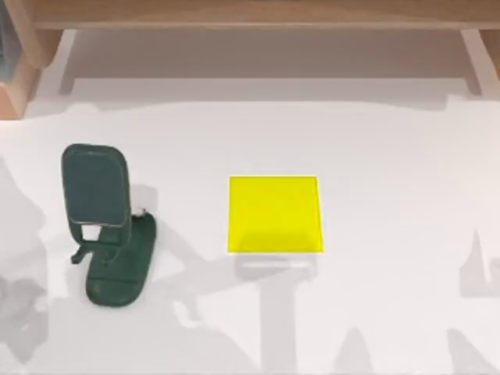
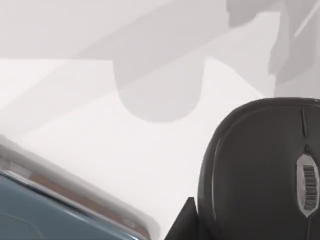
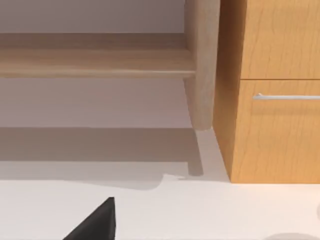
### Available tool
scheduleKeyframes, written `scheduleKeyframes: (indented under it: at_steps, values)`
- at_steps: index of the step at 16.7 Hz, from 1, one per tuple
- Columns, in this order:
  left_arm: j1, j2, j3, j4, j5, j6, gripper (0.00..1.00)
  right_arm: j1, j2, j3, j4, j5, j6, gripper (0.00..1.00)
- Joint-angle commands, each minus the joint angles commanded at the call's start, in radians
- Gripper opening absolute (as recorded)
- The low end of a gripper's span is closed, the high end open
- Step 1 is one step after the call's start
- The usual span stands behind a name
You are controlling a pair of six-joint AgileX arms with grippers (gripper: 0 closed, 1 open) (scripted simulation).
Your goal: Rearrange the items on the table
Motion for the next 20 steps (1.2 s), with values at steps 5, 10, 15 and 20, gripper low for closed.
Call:
scheduleKeyframes:
  at_steps: [5, 10, 15, 20]
  values:
    - [-0.001, -0.033, 0.039, -0.052, 0.000, -0.005, 0.00, 0.000, 0.000, 0.000, 0.000, 0.000, 0.000, 1.00]
    - [-0.006, 0.005, 0.073, -0.056, 0.000, -0.037, 0.00, 0.000, 0.000, 0.000, 0.000, 0.000, 0.000, 1.00]
    - [-0.063, 0.150, 0.241, -0.083, 0.005, -0.206, 0.00, 0.000, 0.000, 0.000, 0.000, 0.000, 0.000, 1.00]
    - [-0.194, 0.362, 0.489, -0.122, 0.010, -0.502, 0.00, 0.000, 0.000, 0.000, 0.000, 0.000, 0.000, 1.00]
